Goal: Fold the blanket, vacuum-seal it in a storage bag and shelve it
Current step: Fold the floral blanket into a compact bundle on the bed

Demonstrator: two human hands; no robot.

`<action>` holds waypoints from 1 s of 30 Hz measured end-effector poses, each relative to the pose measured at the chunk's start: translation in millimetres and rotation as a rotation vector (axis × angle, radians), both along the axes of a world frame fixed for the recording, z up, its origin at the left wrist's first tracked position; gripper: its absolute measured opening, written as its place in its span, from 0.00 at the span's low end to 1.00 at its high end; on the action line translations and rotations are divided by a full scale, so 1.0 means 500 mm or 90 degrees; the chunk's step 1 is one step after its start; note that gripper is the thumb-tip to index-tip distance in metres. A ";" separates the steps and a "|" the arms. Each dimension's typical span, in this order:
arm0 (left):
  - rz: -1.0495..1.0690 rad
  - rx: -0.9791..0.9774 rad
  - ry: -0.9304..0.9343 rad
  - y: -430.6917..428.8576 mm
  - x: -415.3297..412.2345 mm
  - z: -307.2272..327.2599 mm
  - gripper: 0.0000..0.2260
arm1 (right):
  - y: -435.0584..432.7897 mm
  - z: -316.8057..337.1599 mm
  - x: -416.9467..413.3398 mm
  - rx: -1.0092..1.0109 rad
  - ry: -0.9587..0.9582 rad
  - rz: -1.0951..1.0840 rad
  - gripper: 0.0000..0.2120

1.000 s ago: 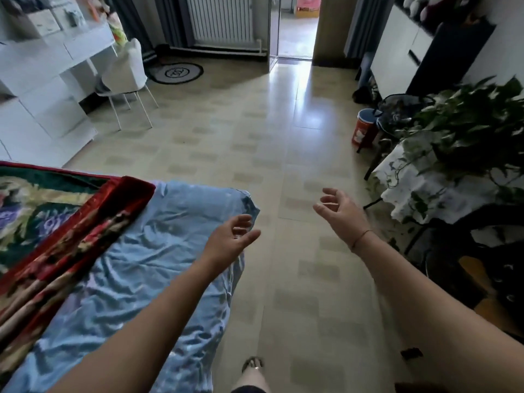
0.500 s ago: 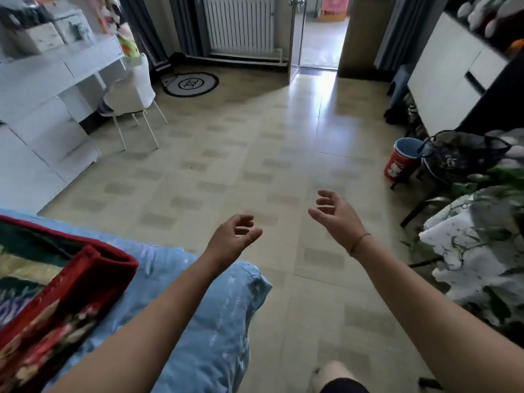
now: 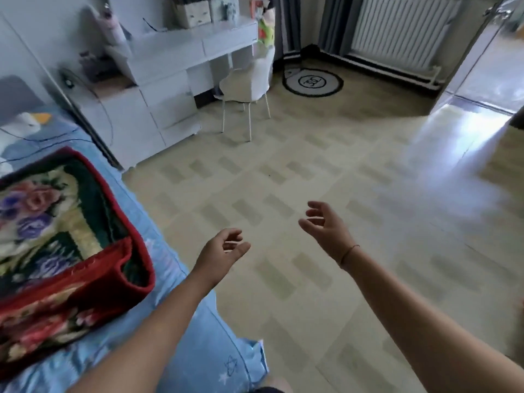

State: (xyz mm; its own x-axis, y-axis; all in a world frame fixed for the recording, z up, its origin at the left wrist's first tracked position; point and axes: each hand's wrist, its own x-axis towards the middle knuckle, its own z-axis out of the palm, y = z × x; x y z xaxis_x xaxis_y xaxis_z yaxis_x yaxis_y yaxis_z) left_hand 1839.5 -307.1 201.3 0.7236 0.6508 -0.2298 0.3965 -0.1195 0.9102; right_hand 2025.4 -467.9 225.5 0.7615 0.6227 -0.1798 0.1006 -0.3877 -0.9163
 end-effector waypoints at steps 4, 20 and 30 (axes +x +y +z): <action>0.123 0.009 0.004 0.142 0.027 -0.016 0.13 | 0.218 -0.012 0.068 0.015 -0.007 0.132 0.24; 0.560 -0.031 0.009 0.565 -0.048 -0.083 0.12 | 0.943 -0.073 0.055 -0.054 -0.008 0.596 0.23; 0.975 -0.123 0.065 0.610 -0.149 -0.197 0.16 | 1.243 -0.217 -0.147 -0.195 -0.001 0.935 0.21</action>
